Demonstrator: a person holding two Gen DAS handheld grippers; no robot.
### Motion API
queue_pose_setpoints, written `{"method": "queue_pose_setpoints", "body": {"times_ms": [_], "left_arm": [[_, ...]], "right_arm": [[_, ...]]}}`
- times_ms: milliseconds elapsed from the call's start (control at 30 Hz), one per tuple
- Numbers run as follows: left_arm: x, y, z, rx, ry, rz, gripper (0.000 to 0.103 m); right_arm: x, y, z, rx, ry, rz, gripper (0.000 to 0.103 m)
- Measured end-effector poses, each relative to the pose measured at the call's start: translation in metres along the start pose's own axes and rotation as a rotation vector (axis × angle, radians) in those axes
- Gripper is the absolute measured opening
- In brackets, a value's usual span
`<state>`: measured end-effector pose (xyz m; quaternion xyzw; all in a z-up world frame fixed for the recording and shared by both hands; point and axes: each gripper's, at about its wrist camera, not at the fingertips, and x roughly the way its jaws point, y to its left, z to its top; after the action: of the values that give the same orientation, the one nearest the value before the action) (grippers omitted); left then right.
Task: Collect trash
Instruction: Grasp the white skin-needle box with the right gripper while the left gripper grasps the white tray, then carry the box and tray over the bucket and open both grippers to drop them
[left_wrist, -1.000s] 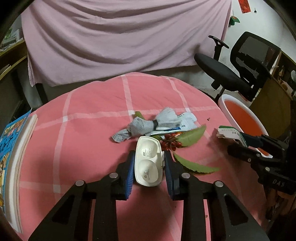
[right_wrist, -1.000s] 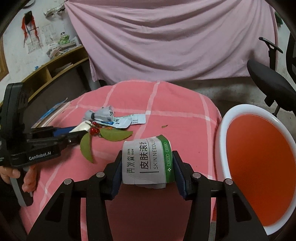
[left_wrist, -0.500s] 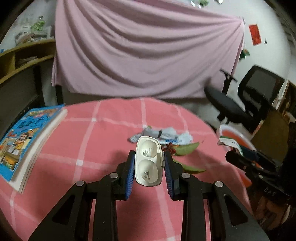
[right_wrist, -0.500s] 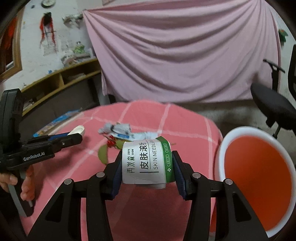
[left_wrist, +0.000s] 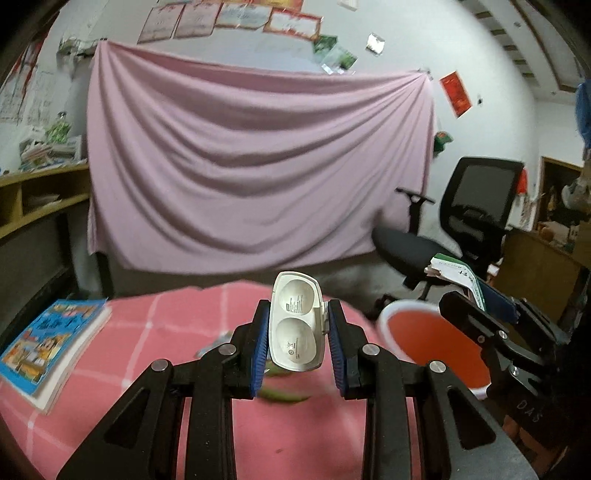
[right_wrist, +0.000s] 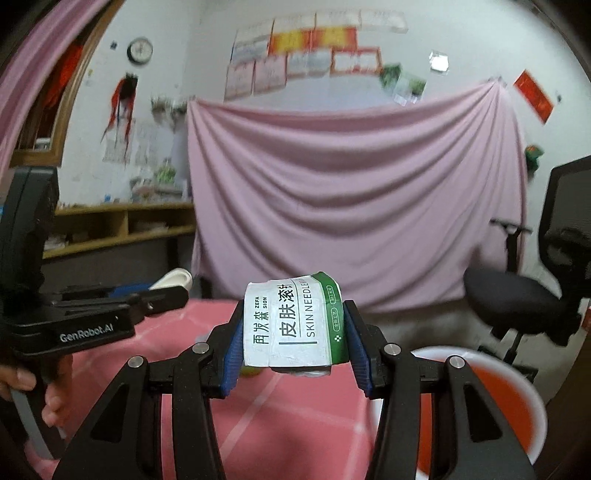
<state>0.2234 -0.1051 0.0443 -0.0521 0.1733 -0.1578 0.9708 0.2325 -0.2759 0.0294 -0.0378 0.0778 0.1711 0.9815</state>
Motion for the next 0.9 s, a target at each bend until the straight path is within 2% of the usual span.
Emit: {"method": "queue_pose_setpoints", "body": {"times_ms": [233, 433, 567, 700, 900], "left_arm": [[0.009, -0.038, 0.014, 0.035, -0.042, -0.050, 0.025], [0.035, -0.085, 0.024, 0.089, -0.024, -0.121, 0.025], [0.062, -0.112, 0.024, 0.111, 0.055, -0.170, 0.025], [0.086, -0.133, 0.020, 0.136, 0.133, -0.192, 0.025], [0.120, -0.146, 0.008, 0.106, 0.272, -0.222, 0.025]], "right_arm": [[-0.015, -0.044, 0.006, 0.131, -0.062, -0.084, 0.047], [-0.032, -0.087, 0.004, 0.230, -0.067, -0.187, 0.047], [-0.038, -0.119, -0.005, 0.334, -0.046, -0.253, 0.047], [-0.035, -0.147, -0.017, 0.412, 0.023, -0.309, 0.047], [-0.025, -0.172, -0.034, 0.502, 0.140, -0.347, 0.047]]}}
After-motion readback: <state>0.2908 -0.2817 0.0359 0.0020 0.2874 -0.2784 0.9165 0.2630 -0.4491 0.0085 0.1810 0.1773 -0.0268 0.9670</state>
